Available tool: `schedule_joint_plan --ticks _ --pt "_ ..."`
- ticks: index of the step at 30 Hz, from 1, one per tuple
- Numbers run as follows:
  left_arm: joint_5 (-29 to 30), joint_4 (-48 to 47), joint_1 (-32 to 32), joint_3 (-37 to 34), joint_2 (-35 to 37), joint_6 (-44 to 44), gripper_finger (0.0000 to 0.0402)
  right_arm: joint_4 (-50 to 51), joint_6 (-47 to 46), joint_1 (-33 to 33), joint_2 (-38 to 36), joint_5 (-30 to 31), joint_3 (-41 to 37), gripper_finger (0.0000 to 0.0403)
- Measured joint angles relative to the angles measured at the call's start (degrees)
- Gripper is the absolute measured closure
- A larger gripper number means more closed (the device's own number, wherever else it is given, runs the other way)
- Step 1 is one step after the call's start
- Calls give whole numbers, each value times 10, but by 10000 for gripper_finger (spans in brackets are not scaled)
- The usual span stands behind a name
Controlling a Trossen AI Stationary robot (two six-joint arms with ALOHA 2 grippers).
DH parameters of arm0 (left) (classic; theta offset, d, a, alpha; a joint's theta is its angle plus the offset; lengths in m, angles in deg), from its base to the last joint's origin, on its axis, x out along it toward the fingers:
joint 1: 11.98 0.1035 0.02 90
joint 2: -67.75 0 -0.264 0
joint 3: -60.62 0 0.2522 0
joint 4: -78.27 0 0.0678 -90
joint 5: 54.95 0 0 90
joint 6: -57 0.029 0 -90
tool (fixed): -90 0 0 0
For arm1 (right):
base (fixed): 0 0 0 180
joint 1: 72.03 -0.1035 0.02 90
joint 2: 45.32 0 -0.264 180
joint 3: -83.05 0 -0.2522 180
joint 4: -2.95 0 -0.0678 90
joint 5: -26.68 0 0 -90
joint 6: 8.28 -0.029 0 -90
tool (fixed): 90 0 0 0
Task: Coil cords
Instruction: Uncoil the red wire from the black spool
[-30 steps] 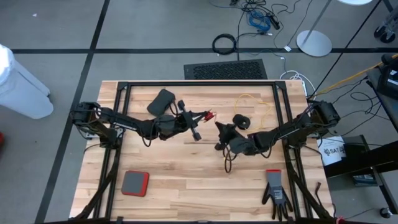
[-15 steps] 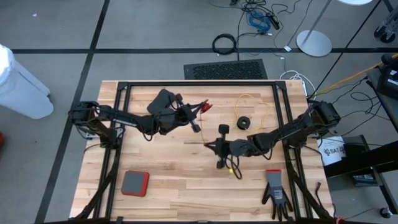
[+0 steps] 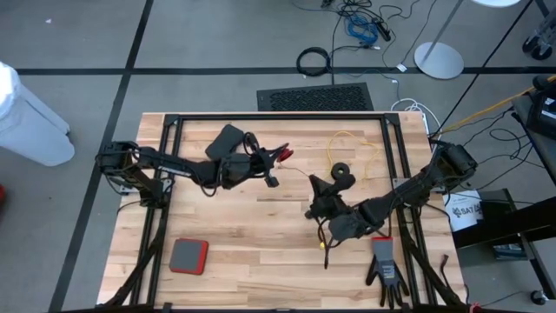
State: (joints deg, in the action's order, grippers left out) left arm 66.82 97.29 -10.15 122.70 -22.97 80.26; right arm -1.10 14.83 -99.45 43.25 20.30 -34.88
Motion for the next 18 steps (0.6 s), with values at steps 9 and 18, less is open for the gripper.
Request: schedule_joint_plan --ticks 9,18 --pt "0 19 -13 0 17 0 394 82 -90 12 -18 -6 0 403" --pt "-1 10 -16 0 39 16 394 378 -396 65 -74 -207 0 363"
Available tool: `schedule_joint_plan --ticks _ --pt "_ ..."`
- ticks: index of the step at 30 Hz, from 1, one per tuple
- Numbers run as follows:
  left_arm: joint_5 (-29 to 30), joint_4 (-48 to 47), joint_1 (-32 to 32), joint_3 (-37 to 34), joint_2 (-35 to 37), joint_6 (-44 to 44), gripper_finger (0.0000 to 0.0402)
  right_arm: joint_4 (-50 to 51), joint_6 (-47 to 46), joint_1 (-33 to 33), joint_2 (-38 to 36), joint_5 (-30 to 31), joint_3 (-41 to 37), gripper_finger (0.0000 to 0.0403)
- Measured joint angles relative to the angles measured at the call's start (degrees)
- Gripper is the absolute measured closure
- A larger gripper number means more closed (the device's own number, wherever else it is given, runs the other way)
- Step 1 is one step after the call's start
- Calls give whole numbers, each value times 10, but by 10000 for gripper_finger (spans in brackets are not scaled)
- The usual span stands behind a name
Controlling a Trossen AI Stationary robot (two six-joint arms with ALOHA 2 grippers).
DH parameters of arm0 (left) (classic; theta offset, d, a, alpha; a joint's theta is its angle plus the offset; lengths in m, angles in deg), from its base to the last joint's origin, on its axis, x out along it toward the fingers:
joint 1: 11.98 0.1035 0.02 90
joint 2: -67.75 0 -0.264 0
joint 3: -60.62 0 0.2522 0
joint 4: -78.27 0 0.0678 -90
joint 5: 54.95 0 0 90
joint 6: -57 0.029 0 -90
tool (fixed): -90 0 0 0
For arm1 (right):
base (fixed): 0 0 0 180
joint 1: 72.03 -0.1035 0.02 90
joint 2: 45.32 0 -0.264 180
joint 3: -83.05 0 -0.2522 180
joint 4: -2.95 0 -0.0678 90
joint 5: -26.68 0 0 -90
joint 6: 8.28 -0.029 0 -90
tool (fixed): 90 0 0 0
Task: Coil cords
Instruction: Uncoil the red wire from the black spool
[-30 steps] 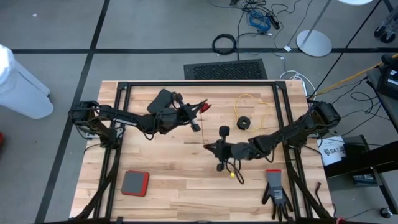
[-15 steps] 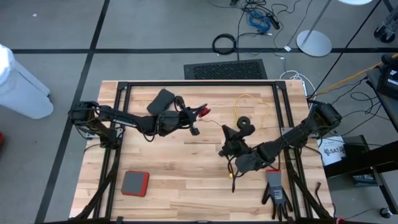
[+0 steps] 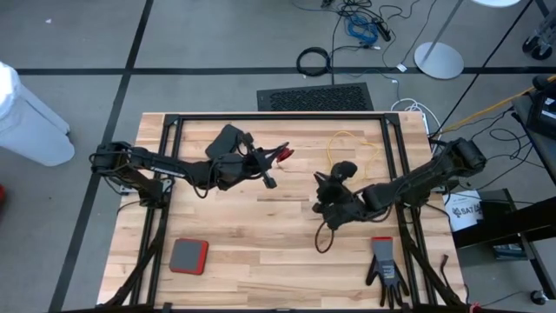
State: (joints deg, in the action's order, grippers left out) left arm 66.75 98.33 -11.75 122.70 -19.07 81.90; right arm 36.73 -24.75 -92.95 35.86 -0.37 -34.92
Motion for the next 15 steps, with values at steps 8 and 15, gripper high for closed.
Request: schedule_joint_plan --ticks 8,15 --pt "-63 -16 -4 0 2 60 394 50 -27 -9 -25 -20 0 298" --pt "-150 -51 -4 0 2 61 394 -16 50 -24 -42 -17 0 291"
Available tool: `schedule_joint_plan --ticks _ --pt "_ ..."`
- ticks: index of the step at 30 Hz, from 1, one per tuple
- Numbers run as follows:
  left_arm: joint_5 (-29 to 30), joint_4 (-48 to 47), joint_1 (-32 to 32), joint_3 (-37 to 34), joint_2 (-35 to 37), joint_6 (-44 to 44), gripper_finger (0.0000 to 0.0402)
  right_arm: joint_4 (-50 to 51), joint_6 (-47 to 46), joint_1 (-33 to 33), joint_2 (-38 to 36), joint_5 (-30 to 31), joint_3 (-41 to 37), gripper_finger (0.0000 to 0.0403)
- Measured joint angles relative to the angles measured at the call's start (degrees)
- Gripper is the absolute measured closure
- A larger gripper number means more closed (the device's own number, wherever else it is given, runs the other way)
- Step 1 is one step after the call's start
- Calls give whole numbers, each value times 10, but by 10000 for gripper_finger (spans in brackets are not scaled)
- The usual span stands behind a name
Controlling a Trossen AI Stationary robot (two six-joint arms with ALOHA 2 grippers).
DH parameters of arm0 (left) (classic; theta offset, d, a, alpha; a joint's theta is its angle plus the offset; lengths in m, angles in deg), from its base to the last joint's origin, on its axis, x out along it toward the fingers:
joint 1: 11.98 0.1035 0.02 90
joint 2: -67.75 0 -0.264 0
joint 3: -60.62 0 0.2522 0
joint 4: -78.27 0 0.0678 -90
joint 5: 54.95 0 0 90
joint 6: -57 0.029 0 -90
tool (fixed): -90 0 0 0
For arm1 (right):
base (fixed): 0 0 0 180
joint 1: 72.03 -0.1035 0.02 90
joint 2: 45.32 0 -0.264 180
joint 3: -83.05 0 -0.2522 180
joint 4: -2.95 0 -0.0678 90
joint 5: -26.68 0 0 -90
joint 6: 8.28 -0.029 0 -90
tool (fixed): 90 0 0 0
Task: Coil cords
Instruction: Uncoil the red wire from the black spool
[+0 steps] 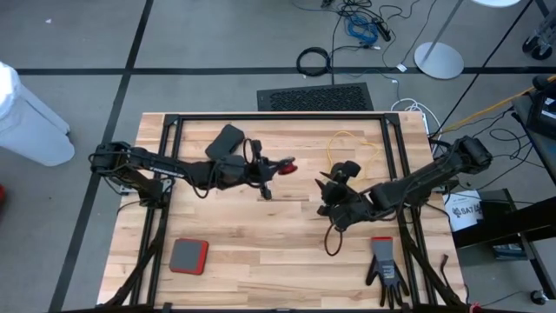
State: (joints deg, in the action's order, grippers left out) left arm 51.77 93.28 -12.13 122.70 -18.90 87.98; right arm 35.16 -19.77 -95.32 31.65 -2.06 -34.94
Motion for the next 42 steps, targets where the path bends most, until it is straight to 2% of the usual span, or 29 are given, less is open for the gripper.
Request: schedule_joint_plan --ticks 4,9,16,23,34,42 --pt "-51 -9 0 0 0 15 394 -84 96 -1 4 -39 0 293" --pt "-46 -10 0 0 0 12 394 -143 168 -1 4 -115 0 293" --pt "-86 -20 -4 0 0 43 394 -166 196 0 4 -130 0 293" --pt "-96 -14 -14 0 -1 69 394 -174 203 9 4 -219 0 293" --pt "-131 5 -14 0 -1 70 394 -203 214 17 12 -227 0 297" --pt "-140 9 -15 0 -2 70 394 -214 226 25 29 -241 0 356"
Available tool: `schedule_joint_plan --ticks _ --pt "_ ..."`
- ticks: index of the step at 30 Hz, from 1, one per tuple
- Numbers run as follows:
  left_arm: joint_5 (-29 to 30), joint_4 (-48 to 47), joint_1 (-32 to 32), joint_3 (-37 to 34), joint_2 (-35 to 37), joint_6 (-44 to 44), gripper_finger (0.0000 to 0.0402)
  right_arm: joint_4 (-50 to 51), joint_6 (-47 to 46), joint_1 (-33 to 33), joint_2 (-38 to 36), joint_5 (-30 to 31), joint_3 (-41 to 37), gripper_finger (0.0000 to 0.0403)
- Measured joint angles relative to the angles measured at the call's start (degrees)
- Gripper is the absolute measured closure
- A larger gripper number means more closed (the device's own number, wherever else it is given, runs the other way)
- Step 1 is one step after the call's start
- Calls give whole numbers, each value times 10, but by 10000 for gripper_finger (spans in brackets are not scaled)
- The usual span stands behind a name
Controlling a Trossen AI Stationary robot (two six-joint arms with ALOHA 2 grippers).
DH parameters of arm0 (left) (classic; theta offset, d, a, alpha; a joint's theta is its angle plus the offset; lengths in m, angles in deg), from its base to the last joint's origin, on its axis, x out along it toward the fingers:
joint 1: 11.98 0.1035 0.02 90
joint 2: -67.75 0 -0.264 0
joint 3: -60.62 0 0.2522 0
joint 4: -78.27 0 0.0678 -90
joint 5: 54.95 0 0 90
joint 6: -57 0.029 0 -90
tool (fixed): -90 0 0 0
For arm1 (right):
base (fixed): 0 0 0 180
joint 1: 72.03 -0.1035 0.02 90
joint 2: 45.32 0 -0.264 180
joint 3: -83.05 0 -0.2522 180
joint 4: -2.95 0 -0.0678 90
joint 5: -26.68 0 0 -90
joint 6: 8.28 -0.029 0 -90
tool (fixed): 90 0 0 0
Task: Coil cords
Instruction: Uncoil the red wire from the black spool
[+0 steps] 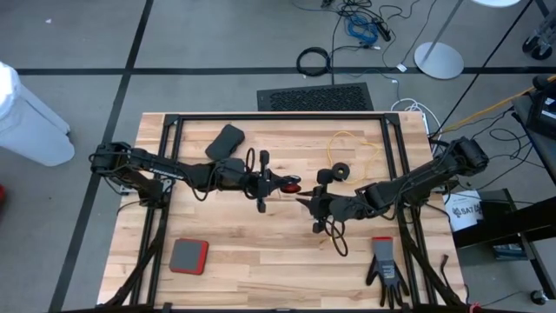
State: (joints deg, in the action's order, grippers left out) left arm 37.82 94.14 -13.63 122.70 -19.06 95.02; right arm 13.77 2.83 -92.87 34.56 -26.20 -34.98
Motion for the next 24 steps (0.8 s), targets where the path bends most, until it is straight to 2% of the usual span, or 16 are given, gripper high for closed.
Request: schedule_joint_plan --ticks 4,6,14,24 --pt "0 0 0 0 0 0 394 -1 1 2 0 0 0 394" --pt "0 -2 0 0 0 0 394 0 2 3 0 2 0 399" --pt "12 -23 0 0 0 14 394 65 -47 2 0 48 0 368" --pt "8 -26 0 0 0 14 394 71 -61 9 0 51 0 328"
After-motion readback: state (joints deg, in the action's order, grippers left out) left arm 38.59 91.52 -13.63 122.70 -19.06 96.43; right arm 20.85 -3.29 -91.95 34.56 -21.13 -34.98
